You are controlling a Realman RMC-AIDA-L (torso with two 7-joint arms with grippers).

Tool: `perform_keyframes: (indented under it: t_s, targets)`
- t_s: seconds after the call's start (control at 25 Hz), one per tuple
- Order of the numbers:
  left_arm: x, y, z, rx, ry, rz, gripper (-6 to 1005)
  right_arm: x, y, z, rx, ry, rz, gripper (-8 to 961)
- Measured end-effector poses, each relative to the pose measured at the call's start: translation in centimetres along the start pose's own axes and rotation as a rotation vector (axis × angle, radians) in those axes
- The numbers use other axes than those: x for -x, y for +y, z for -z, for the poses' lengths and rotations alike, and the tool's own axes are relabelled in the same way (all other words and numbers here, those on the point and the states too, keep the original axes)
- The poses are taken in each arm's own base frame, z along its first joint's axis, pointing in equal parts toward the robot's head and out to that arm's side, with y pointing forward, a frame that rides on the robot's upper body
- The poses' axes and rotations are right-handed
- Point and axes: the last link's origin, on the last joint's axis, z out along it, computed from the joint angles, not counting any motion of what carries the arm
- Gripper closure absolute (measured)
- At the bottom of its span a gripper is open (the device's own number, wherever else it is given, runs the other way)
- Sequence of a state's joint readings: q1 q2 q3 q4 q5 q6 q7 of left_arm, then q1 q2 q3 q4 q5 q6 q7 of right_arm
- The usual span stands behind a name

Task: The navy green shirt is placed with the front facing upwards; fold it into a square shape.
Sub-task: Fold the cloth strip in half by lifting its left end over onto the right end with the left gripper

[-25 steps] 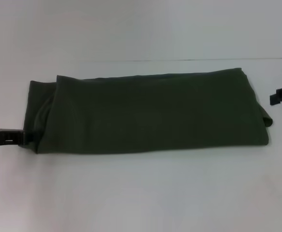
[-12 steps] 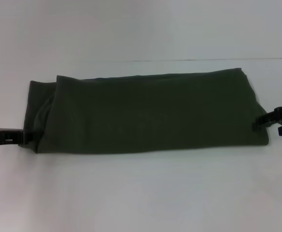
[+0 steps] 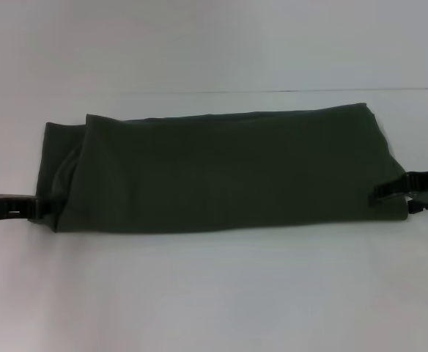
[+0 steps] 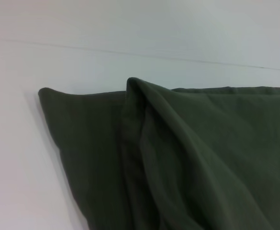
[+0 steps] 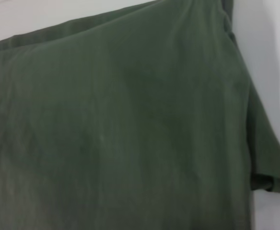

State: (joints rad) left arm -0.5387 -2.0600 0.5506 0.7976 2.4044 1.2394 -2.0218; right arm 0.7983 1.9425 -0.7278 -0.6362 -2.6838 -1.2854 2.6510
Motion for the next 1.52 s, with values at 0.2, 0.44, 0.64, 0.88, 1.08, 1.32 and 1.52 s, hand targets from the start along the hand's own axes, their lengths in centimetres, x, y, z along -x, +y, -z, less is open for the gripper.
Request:
perform_keyframes:
  t_s: [0.2, 0.44, 0.64, 0.88, 1.08, 1.32, 1.52]
  targets:
    - [0.01, -0.01, 0.01, 0.0, 0.0, 0.0, 950, -0.09, 0.29, -0.39, 0.004, -0.003, 0.001, 176]
    - [0.02, 0.02, 0.0, 0.001, -0.001, 0.0, 950, -0.06, 0.31, -0.5, 0.008, -0.014, -0.005, 184]
    - [0.02, 0.01, 0.0, 0.001, -0.001, 0.0, 951, -0.15, 0.35, -0.55, 0.006, -0.007, -0.004, 190]
    - [0.03, 0.0, 0.01, 0.001, -0.001, 0.0, 951, -0.19, 0.36, -0.55, 0.004, -0.002, 0.001, 197]
    - [0.02, 0.03, -0.01, 0.001, -0.003, 0.0, 951, -0.12, 0.3, -0.47, -0.003, 0.001, 0.011, 377]
    - [0.0, 0.05, -0.02, 0.002, -0.003, 0.0, 952, -0.06, 0.31, -0.4, -0.013, 0.006, 0.027, 773]
    - [-0.03, 0.0, 0.03, 0.001, -0.003, 0.002, 952, -0.04, 0.35, -0.39, -0.017, 0.008, 0.038, 908]
